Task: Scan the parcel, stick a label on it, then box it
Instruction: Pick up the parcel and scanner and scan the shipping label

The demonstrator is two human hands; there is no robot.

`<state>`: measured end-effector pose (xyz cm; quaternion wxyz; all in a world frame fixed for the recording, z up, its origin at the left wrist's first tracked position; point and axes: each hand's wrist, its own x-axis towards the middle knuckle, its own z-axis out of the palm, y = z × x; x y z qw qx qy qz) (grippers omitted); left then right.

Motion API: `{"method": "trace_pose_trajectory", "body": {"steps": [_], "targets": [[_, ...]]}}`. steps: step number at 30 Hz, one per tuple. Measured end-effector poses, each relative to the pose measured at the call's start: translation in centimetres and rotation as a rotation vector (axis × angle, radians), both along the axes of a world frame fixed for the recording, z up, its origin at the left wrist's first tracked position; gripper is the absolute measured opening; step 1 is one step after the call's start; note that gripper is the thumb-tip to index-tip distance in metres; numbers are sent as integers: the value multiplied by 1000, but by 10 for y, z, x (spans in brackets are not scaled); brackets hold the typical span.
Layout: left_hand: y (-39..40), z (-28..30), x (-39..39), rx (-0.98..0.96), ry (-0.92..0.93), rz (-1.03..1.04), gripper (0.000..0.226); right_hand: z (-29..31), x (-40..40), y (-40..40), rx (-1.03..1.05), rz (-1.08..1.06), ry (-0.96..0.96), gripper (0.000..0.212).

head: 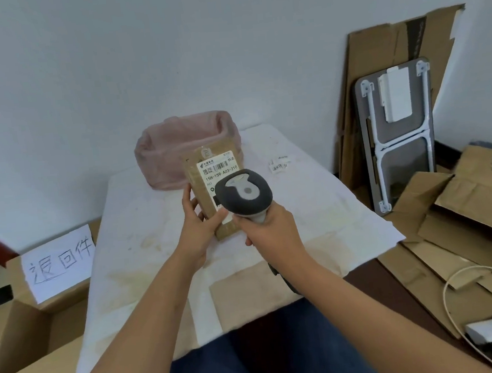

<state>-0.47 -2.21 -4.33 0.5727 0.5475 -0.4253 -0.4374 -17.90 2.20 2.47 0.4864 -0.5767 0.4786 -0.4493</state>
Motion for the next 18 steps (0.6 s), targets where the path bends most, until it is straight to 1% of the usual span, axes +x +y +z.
{"method": "trace_pose_trajectory", "body": {"steps": [4, 18], "targets": [[1, -1, 0, -6, -26, 1, 99, -5, -1, 8, -15, -28, 13, 15], [3, 0, -3, 1, -54, 6, 102, -6, -2, 12, -27, -21, -33, 12]]}}
